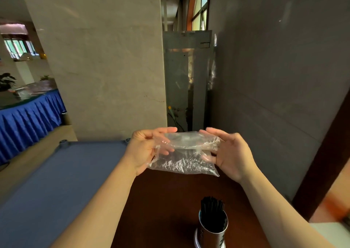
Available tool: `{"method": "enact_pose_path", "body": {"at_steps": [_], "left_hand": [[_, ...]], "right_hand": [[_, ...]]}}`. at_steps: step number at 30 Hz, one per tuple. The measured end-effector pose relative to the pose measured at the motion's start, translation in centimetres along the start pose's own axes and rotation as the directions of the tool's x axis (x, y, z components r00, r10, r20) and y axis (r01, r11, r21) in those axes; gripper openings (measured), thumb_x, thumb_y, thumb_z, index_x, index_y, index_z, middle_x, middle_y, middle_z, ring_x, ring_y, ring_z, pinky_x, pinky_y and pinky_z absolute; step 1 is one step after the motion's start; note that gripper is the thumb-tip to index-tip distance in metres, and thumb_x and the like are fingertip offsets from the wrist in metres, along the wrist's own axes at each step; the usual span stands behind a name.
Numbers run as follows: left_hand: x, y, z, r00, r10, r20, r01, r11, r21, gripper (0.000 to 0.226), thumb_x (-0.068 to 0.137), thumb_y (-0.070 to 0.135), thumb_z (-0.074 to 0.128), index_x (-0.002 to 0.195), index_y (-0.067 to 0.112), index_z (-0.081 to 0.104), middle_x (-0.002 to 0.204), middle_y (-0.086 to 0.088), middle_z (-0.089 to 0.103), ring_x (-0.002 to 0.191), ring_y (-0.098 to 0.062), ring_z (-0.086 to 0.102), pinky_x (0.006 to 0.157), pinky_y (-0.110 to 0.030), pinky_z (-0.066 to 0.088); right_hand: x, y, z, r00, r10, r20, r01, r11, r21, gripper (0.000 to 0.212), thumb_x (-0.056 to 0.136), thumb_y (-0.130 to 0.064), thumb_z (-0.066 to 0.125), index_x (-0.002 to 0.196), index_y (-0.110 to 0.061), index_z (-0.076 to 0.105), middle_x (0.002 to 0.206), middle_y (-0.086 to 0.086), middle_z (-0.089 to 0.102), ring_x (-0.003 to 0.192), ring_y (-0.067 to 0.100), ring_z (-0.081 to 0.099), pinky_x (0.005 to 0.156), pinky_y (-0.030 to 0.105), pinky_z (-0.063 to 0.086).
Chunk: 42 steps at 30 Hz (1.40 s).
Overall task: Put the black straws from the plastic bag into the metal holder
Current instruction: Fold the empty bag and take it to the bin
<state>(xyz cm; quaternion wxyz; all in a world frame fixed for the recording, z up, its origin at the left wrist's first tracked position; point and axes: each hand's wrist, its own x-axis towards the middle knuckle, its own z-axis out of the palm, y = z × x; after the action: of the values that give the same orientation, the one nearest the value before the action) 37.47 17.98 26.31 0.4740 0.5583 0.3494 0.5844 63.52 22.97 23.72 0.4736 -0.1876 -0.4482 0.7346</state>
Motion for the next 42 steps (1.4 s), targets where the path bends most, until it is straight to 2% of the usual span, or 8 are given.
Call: {"method": "enact_pose_path", "body": {"at_steps": [4, 10, 15, 18, 21, 26, 33, 42], "left_hand": [[0.2, -0.3, 0.0, 0.999, 0.049, 0.007, -0.049, 0.989, 0.138, 0.052, 0.087, -0.024, 0.049, 0.06, 0.012, 0.076, 0.123, -0.001, 0.074, 0.115, -0.014, 0.067, 0.059, -0.032, 0.06], [-0.3, -0.8, -0.1, 0.999, 0.041, 0.012, -0.042, 0.989, 0.141, 0.039, 0.098, -0.008, 0.052, 0.1, 0.018, 0.081, 0.13, 0.003, 0.071, 0.122, -0.021, 0.064, 0.066, -0.038, 0.064], [-0.9, -1.3, -1.3, 0.962, -0.27, 0.036, 0.27, 0.923, -0.275, 0.054, 0.1, 0.026, 0.041, 0.153, 0.034, 0.037, 0.139, -0.019, 0.062, 0.117, -0.046, 0.065, 0.093, -0.064, 0.053], [-1.6, -1.4, -1.2, 0.893, -0.429, 0.135, 0.446, 0.886, -0.13, 0.065, 0.093, 0.063, 0.045, 0.148, 0.027, 0.046, 0.139, -0.018, 0.062, 0.118, -0.047, 0.064, 0.086, -0.058, 0.058], [-2.2, -1.4, -0.8, 0.893, -0.448, 0.05, 0.45, 0.892, -0.034, 0.054, 0.091, 0.04, 0.069, 0.137, 0.015, 0.055, 0.137, -0.016, 0.062, 0.107, -0.047, 0.07, 0.076, -0.048, 0.063], [-3.8, -1.2, -1.4, 0.932, -0.353, -0.079, 0.357, 0.933, 0.044, 0.033, 0.097, 0.008, 0.063, 0.129, 0.005, 0.06, 0.116, -0.019, 0.075, 0.096, -0.041, 0.075, 0.062, -0.032, 0.063], [-7.5, -1.3, -2.2, 0.901, -0.306, -0.307, 0.331, 0.943, 0.032, 0.029, 0.1, 0.013, 0.058, 0.128, 0.005, 0.059, 0.113, -0.016, 0.076, 0.091, -0.037, 0.077, 0.061, -0.029, 0.062], [-16.5, 1.1, -5.4, 0.63, -0.178, -0.756, 0.305, 0.952, 0.031, 0.04, 0.094, 0.04, 0.064, 0.117, 0.009, 0.071, 0.126, -0.015, 0.07, 0.105, -0.036, 0.073, 0.088, -0.052, 0.06]], "right_hand": [[-0.5, -0.1, 0.4, 0.946, 0.315, 0.079, -0.29, 0.928, -0.234, 0.071, 0.087, -0.076, 0.049, 0.138, -0.026, 0.057, 0.137, 0.018, 0.062, 0.121, 0.04, 0.061, 0.091, 0.055, 0.057], [-0.5, 0.3, 0.6, 0.962, 0.27, 0.045, -0.247, 0.926, -0.284, 0.046, 0.084, -0.025, 0.081, 0.125, -0.013, 0.067, 0.125, 0.025, 0.068, 0.083, 0.027, 0.077, 0.058, 0.026, 0.055], [0.0, 1.0, 0.2, 0.991, 0.127, -0.033, -0.131, 0.935, -0.329, 0.045, 0.082, -0.012, 0.081, 0.123, -0.003, 0.064, 0.116, 0.027, 0.071, 0.078, 0.032, 0.077, 0.06, 0.033, 0.05], [0.2, 1.3, 0.7, 0.995, 0.064, -0.072, -0.084, 0.94, -0.331, 0.034, 0.085, -0.006, 0.077, 0.118, -0.005, 0.067, 0.111, 0.024, 0.073, 0.08, 0.037, 0.076, 0.05, 0.027, 0.056], [0.6, 1.7, 1.1, 0.997, 0.03, -0.072, -0.055, 0.922, -0.384, 0.032, 0.085, -0.004, 0.076, 0.116, -0.007, 0.068, 0.11, 0.022, 0.074, 0.084, 0.041, 0.075, 0.056, 0.032, 0.058], [1.1, 2.6, 1.0, 0.996, 0.057, -0.071, -0.076, 0.945, -0.319, 0.028, 0.083, -0.002, 0.077, 0.11, -0.003, 0.067, 0.109, 0.025, 0.072, 0.089, 0.041, 0.07, 0.076, 0.047, 0.06], [2.6, 5.4, 1.7, 0.996, 0.086, -0.011, -0.087, 0.983, -0.162, 0.015, 0.084, -0.007, 0.074, 0.093, -0.001, 0.064, 0.089, 0.019, 0.071, 0.076, 0.028, 0.075, 0.051, 0.026, 0.056], [4.4, 13.3, 9.1, 0.954, 0.231, 0.192, -0.191, 0.96, -0.206, 0.009, 0.089, 0.001, 0.07, 0.083, -0.006, 0.066, 0.081, 0.02, 0.072, 0.054, 0.025, 0.067, 0.042, 0.027, 0.049]]}}
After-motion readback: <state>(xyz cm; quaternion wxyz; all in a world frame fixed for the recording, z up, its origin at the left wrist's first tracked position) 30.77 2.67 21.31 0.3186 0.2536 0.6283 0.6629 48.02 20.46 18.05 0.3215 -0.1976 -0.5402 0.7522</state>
